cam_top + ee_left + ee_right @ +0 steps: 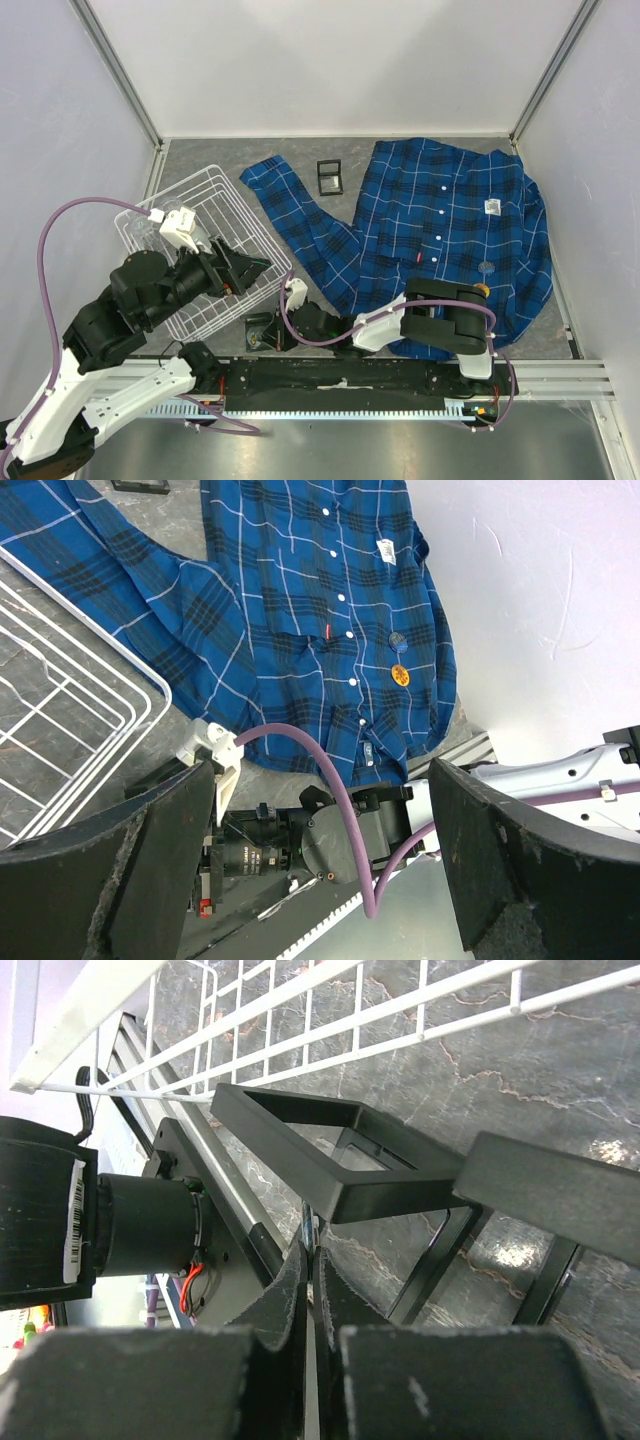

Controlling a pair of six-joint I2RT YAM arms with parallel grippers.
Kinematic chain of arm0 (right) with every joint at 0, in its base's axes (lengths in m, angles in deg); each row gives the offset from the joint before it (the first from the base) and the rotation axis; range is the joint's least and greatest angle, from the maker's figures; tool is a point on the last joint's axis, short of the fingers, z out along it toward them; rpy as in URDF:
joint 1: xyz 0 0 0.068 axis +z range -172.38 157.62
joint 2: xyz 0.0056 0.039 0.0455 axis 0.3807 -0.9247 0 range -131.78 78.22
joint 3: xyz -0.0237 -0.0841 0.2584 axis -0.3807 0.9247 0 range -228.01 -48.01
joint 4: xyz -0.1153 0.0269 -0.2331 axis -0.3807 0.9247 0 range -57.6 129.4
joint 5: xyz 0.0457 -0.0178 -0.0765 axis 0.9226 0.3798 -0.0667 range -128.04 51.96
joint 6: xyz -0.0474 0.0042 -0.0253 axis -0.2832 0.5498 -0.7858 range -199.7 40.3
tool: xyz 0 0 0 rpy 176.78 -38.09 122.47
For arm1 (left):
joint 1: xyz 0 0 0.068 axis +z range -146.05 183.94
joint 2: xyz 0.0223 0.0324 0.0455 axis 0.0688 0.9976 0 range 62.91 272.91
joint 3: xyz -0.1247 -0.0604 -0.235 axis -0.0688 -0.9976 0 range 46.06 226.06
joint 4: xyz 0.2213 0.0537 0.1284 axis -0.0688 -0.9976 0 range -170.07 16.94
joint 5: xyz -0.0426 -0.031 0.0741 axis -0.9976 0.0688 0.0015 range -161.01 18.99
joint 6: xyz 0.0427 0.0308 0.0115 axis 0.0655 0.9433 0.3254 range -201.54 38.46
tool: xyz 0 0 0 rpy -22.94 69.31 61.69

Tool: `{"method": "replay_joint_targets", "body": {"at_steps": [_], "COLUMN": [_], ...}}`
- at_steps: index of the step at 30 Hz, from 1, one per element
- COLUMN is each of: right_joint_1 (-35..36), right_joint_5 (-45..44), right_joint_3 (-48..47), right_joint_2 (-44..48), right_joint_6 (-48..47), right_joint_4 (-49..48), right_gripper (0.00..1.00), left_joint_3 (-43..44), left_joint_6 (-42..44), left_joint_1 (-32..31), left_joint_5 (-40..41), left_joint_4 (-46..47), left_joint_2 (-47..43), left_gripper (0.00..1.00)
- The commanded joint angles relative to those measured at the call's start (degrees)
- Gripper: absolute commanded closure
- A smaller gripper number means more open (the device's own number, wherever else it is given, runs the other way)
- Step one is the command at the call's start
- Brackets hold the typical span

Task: Remove the brooch from the garment
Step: Place the brooch in the brooch box.

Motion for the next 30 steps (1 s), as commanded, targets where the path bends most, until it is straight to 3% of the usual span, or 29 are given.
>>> {"method": "replay_joint_targets", "body": {"at_steps": [1,10,30], "right_joint_1": [0.2,0.2,0.7], "right_joint_5": [-2.0,-2.8,-4.6], "right_joint_3": [-1.4,-1.2,0.1], "right_joint_2": [-0.2,0.0,4.0], "right_joint_6": [0.7,0.6,-1.1], "right_joint_4": [0.2,0.6,3.8], "right_gripper": [0.95,0.92,0.62], "left_joint_3": [-0.4,-0.6,-1.2], "left_joint_6": [2.4,2.3,1.9], "left_joint_1": [0.3,0.3,0.3], "left_joint_5": [-0.3,-0.5,-0.5], "left_joint_4": [1.2,1.1,1.5], "left_joint_2": [-0.4,-1.0,-0.8], "left_gripper": [0.07,0.07,0.07]}}
